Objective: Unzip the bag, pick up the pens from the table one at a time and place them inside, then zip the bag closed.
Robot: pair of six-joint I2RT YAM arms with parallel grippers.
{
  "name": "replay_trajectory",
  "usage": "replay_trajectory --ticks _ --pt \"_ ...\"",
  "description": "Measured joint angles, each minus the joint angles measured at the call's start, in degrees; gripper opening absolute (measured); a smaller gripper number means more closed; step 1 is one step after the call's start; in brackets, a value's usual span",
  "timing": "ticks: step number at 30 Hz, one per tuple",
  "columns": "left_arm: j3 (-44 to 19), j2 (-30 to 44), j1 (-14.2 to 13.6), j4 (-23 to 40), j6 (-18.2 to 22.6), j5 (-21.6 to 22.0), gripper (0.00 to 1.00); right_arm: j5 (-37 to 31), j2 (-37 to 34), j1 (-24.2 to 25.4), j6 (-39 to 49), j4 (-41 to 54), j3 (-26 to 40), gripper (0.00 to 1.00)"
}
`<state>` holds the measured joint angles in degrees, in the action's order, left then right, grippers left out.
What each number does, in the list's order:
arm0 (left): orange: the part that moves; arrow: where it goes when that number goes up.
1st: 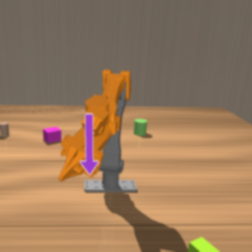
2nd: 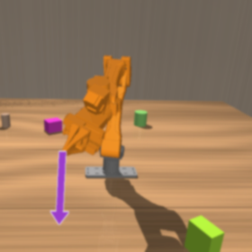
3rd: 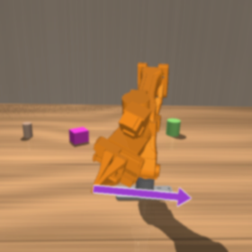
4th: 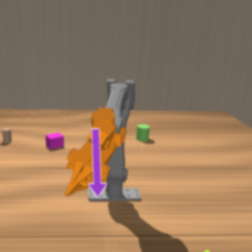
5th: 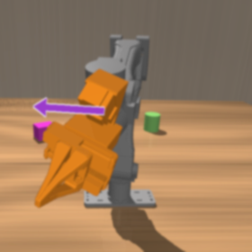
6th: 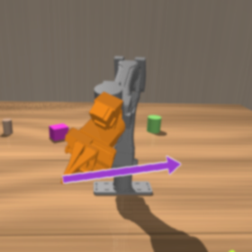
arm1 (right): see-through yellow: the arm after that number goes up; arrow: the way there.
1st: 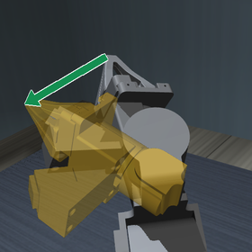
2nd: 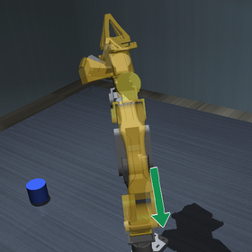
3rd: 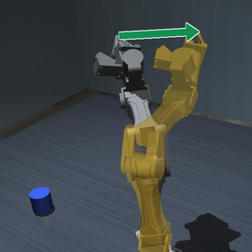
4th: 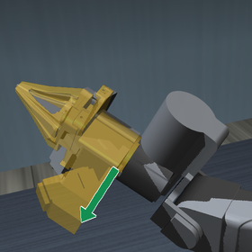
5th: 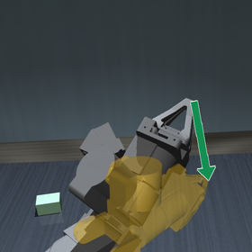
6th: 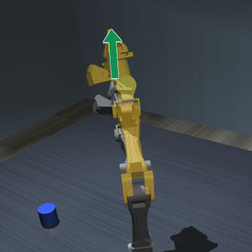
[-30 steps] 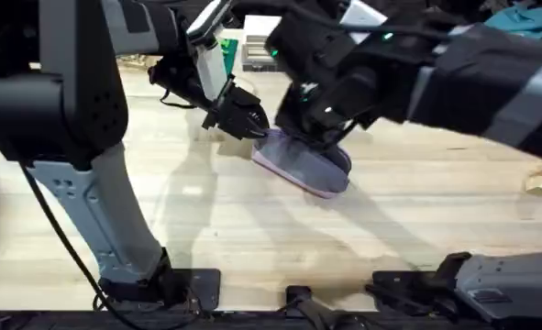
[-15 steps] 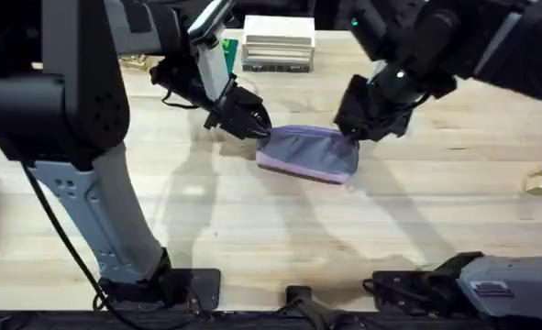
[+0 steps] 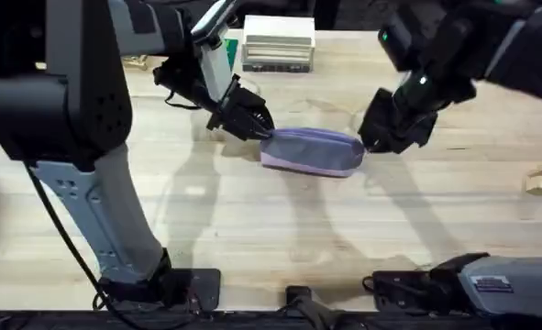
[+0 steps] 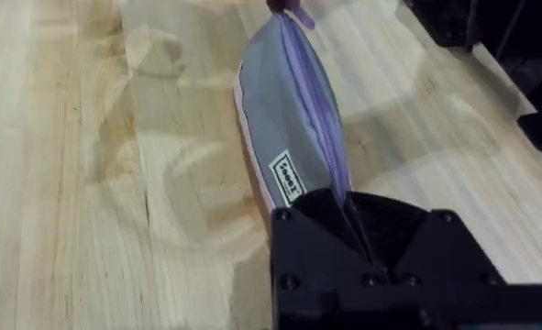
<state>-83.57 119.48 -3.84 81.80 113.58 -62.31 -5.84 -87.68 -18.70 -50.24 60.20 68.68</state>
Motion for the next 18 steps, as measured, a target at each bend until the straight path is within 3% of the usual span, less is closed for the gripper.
replay_trajectory --ticks 9,10,11,12,13,16,18 --pt "0.1 0.0 0.0 -0.1 0.0 0.1 0.043 -0.3 1.9 0.1 0.2 -2.5 -3.2 0.031" --pt "0.1 0.0 0.1 -0.1 0.0 0.5 0.043 -1.0 2.8 0.3 1.1 -2.0 -3.2 0.316" --pt "0.1 0.0 0.2 -0.1 0.0 0.5 0.042 -1.1 3.4 0.6 1.6 -1.9 -3.2 0.469" --pt "0.1 0.0 0.6 -0.2 0.0 0.6 0.042 -1.0 5.4 0.9 3.3 -1.9 -2.6 0.896" --pt "0.1 0.0 0.6 -0.2 0.0 0.6 0.042 -1.0 6.1 0.9 4.2 -1.9 -2.3 0.974" --pt "0.1 0.0 0.6 -0.2 0.0 0.6 0.042 -1.0 8.6 0.5 6.4 -2.3 -1.6 0.997" --pt "0.1 0.0 0.6 -0.2 0.0 0.6 0.042 -1.0 13.8 -1.9 12.8 -2.9 -1.3 0.997"
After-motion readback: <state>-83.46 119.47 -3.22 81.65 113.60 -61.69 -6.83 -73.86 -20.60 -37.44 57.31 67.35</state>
